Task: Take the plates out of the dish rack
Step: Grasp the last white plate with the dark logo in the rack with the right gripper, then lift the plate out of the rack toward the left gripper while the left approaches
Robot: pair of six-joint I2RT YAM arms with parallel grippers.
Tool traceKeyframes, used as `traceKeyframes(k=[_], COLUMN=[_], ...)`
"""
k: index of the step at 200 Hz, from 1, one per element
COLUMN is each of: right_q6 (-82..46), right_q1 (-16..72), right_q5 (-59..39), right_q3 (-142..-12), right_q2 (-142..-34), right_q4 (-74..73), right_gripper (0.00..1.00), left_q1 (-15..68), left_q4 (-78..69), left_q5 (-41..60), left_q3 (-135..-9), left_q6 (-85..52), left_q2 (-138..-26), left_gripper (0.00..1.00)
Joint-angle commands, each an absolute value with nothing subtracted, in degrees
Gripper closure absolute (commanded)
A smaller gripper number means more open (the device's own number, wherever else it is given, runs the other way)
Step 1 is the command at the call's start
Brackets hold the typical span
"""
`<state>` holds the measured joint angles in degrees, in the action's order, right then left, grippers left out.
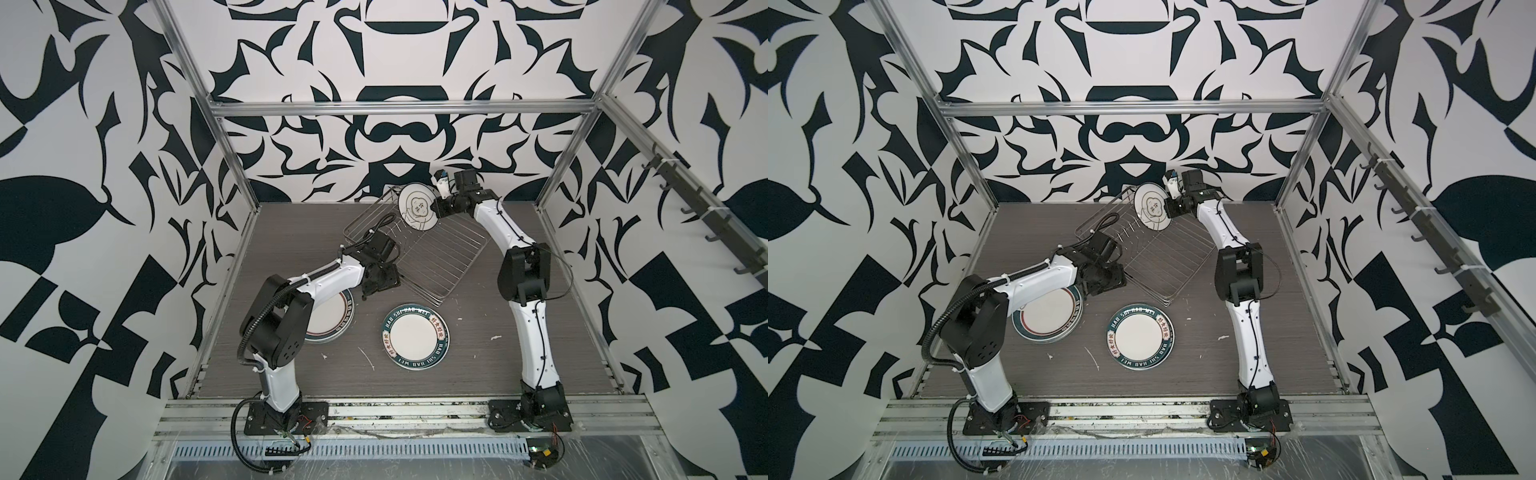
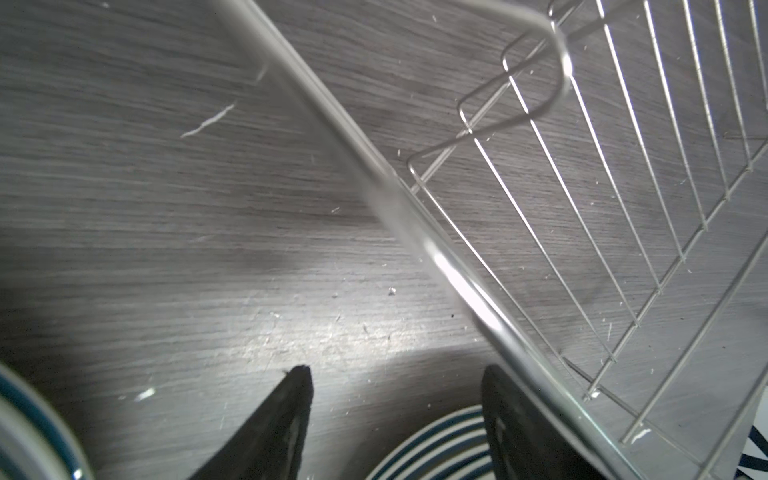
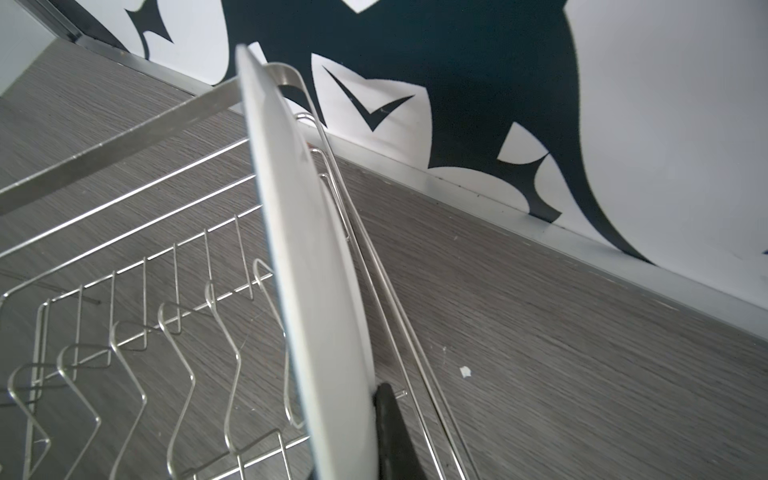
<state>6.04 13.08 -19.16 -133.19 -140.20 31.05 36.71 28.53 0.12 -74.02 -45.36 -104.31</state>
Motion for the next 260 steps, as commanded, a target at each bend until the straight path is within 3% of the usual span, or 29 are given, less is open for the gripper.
traceKeyframes(k=[1,113,183,221,260], right_q6=[3.6,2.4,-5.1,-12.0,-22.7], right_q1=[13.4,12.8,12.9,12.8,13.1], right_q5=[-21.0,-18.6,-20.5,-22.7,-25.2], right_q3=[-135.0,-127.2,-108.8,-97.4,-89.1], right_q2=[-137.0,-125.0,-108.4,-98.7,-91.1], right_q4=[31.6,26.2,17.7,13.6,14.1], right_gripper=[0.96,1.00,1.00,1.00,1.00], left_q1=[36.6,37.3,38.0,39.1,40.6], left_q4=[25.3,24.3,23.1,23.0,22.6], left_q5=[1.6,2.5,4.1,4.3,2.8], left_q3=[-76.9,-80.3,-82.8,-79.2,-69.5], left_q6=[-45.7,-45.4,-45.2,-45.6,-46.9], left_q2=[-105.7,-108.8,-109.5,-105.5,-94.2], left_gripper=[0.32,0.32,0.32,0.32,0.32])
